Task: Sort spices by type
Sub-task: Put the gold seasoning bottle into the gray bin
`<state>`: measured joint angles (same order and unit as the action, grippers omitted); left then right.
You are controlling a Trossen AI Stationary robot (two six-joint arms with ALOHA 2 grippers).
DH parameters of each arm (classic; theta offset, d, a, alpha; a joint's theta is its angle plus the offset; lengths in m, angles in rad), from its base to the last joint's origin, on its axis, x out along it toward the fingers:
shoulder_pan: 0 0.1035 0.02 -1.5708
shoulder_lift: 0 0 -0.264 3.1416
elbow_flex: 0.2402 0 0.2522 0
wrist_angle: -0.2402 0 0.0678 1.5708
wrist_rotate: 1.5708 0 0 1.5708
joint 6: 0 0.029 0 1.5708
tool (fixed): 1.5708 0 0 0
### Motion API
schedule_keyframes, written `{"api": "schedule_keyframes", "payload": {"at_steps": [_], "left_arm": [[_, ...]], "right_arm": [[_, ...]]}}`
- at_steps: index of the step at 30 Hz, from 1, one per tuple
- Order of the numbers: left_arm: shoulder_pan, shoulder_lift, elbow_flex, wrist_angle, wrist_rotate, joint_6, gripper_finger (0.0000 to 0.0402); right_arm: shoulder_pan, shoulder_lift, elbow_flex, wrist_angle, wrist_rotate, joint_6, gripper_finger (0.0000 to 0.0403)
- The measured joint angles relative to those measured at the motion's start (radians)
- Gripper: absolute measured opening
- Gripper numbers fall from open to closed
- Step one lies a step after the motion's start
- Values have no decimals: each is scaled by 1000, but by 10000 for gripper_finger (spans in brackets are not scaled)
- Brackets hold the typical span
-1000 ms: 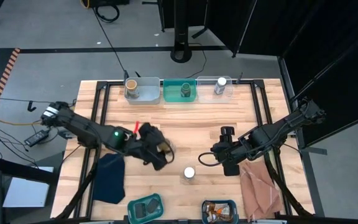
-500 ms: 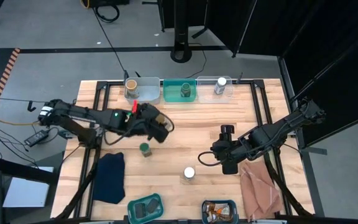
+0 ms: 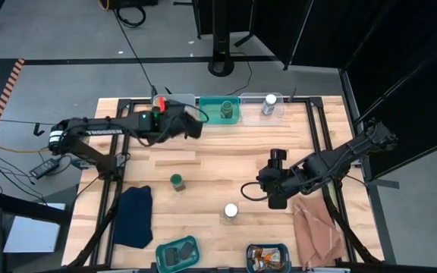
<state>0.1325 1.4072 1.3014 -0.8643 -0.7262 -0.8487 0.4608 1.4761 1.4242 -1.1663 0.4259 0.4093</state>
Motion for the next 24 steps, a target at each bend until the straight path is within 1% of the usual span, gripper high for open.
{"api": "schedule_keyframes", "payload": {"at_steps": [5, 9, 12, 16, 21, 24], "left_arm": [[82, 20, 1, 30, -37, -27, 276], [143, 40, 1, 63, -43, -77, 276], [184, 69, 1, 58, -47, -103, 276], [217, 112, 1, 59, -47, -112, 276], [252, 163, 1, 59, -46, -200, 276], [270, 196, 1, 59, -27, -234, 276]], "right_arm": [[-15, 0, 0, 4, 0, 11, 258], [-25, 0, 0, 14, 1, 11, 258], [-30, 0, 0, 26, 1, 11, 258], [-31, 0, 0, 30, 2, 15, 258], [-31, 0, 0, 30, 3, 19, 258], [-31, 0, 0, 30, 3, 19, 258]]}}
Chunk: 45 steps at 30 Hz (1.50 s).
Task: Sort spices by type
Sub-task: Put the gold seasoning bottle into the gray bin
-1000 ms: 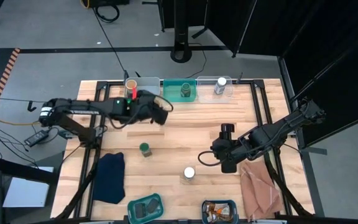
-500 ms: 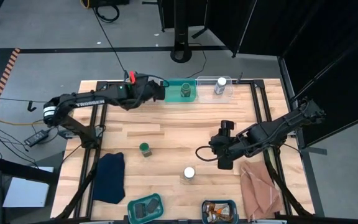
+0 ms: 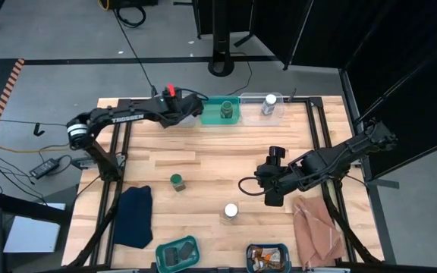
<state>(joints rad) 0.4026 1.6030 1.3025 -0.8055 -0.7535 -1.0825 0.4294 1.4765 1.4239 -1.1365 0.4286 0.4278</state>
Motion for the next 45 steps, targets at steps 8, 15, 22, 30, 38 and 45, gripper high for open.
{"api": "schedule_keyframes", "payload": {"at_steps": [8, 15, 22, 30, 38, 45], "left_arm": [[42, 64, 0, 3, 37, -10, 276], [110, 102, 0, 9, 138, -2, 276], [152, 130, 0, 10, 219, -1, 276], [169, 164, 0, 29, 257, 2, 276], [172, 170, 2, 38, 260, 21, 278], [173, 173, 0, 30, 298, 88, 308]], "right_arm": [[0, 0, 0, 3, 0, 0, 258], [0, 0, 0, 7, 0, 0, 258], [0, 0, 0, 10, 0, 0, 258], [0, 0, 0, 17, 0, 0, 258], [0, 0, 0, 18, -1, 0, 258], [0, 0, 0, 18, -3, 0, 260]]}}
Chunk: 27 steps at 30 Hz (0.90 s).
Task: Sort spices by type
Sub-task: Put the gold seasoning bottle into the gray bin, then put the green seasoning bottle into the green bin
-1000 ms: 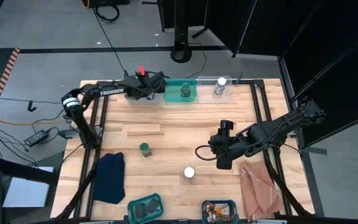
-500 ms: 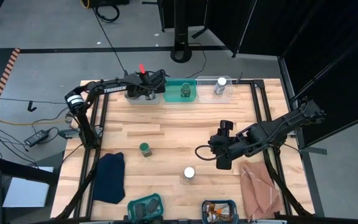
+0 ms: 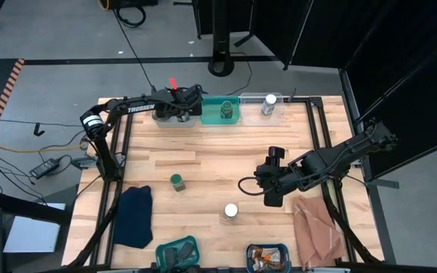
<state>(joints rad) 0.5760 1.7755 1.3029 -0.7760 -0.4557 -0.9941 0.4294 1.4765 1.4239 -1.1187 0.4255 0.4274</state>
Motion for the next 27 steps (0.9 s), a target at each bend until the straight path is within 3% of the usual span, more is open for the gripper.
{"api": "schedule_keyframes", "payload": {"at_steps": [17, 27], "left_arm": [[0, 2, 134, -53, -10, 220, 316], [-45, -10, 394, -256, -12, 625, 316]], "right_arm": [[0, 0, 0, 0, 0, 18, 288], [0, 0, 0, -1, 0, 17, 288]]}}
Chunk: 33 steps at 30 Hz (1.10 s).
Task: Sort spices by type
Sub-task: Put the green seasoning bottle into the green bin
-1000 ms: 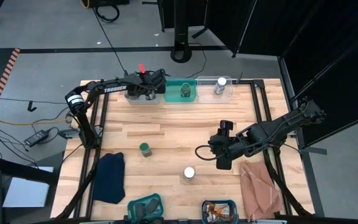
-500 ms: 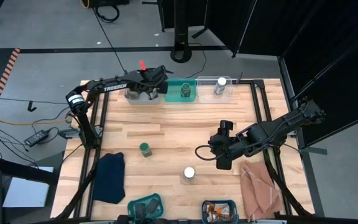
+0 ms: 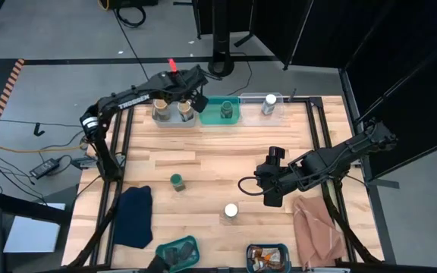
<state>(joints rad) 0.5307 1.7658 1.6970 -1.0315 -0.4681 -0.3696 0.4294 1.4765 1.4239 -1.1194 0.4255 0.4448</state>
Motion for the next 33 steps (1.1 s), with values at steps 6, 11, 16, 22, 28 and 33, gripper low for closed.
{"api": "schedule_keyframes", "payload": {"at_steps": [6, 11, 16, 22, 28, 33], "left_arm": [[-103, -142, 100, -32, 86, 154, 316], [-239, -310, 100, -57, 185, 196, 316], [-433, -417, 100, -86, 218, 185, 316], [-650, -421, 98, -132, 158, 114, 316], [-829, -362, 66, -190, 72, 25, 316], [-905, -369, -79, -183, 47, -104, 316]], "right_arm": [[2, 0, 0, -2, 0, 6, 291], [2, 0, 0, -3, 0, 5, 289], [2, 0, -22, -2, 0, -2, 289], [2, 0, -61, 7, -16, 3, 293], [2, 0, -88, 45, -35, 8, 293], [2, 0, -89, 46, -35, 8, 295]]}}
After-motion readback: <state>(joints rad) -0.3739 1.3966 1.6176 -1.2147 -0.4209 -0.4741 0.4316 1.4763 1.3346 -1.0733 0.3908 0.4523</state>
